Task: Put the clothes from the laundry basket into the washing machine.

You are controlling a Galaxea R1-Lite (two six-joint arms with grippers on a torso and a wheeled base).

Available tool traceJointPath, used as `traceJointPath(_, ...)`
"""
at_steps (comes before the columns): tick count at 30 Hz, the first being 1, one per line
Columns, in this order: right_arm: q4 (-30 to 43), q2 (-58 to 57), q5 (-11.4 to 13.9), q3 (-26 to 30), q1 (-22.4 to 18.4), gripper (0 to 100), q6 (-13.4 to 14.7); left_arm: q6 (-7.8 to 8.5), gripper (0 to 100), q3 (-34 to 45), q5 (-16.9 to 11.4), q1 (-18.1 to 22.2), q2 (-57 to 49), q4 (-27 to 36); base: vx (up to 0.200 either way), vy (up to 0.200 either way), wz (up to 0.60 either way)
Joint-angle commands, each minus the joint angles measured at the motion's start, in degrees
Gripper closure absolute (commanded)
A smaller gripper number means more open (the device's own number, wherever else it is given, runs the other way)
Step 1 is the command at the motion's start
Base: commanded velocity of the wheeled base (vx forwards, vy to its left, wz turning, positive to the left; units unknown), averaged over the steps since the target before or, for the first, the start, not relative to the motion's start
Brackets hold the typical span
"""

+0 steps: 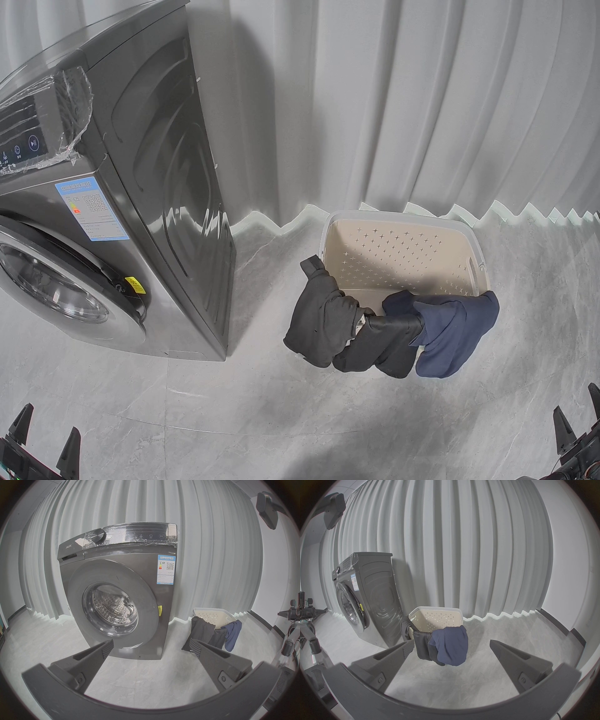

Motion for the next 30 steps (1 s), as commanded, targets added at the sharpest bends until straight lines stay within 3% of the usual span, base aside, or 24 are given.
traceJointPath(1, 0.0, -0.1, 0.0, 0.9, 0.0, 0, 0.0, -0.02, 0, 0.9, 0.0, 0.0, -0.9, 0.0, 0.000, 0.200, 0.00)
traceJointPath(30, 0.0, -0.1, 0.0, 0.9, -0.1, 0, -0.1, -0.02, 0, 0.9, 0.0, 0.0, -0.9, 0.0, 0.000, 0.200, 0.00)
